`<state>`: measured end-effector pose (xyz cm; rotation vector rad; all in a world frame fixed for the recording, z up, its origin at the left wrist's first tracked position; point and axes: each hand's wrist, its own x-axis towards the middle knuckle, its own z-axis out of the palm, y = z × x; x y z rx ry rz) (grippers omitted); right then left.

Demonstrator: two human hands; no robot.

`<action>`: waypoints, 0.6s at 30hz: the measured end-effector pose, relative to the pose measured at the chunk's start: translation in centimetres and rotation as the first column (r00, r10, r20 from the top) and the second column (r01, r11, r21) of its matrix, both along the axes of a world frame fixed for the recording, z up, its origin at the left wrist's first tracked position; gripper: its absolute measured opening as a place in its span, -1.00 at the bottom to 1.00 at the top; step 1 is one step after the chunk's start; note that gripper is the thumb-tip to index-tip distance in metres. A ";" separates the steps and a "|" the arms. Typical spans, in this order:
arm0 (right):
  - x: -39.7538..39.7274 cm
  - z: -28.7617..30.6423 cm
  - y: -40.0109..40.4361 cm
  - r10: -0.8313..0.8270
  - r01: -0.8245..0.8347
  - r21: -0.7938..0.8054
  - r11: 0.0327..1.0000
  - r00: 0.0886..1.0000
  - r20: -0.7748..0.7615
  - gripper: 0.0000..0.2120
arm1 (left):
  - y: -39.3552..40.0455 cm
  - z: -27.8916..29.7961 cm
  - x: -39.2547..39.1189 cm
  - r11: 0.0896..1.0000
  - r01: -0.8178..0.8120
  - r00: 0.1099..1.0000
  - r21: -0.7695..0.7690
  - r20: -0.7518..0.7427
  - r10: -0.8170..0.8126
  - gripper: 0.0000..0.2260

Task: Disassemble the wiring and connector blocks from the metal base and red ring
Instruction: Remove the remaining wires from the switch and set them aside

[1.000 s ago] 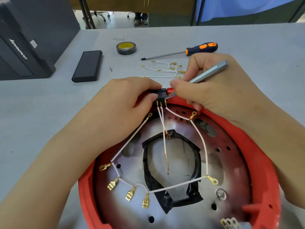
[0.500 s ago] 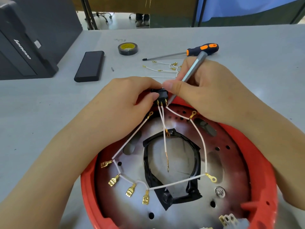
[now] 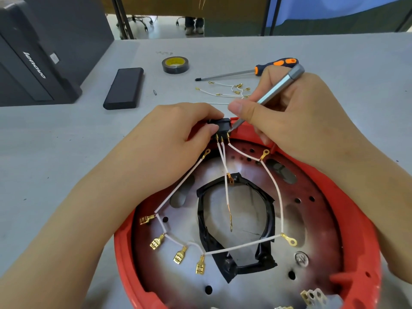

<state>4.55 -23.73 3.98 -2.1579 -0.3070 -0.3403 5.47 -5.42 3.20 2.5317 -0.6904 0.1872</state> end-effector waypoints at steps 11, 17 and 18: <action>0.4 0.0 0.0 -0.008 0.010 0.023 1.000 0.998 -0.068 -0.72 | -0.1 0.0 0.0 1.000 -0.003 1.000 -0.025 -0.027 0.003 -0.77; 0.2 -0.1 0.1 -0.053 0.051 0.103 0.993 0.999 0.010 -0.71 | 0.0 0.0 -0.1 1.000 0.001 1.000 -0.018 -0.013 -0.001 -0.78; 0.2 -0.1 0.1 -0.048 0.046 0.108 0.993 0.999 0.010 -0.70 | 0.0 0.0 -0.1 1.000 0.001 1.000 -0.017 -0.013 -0.002 -0.78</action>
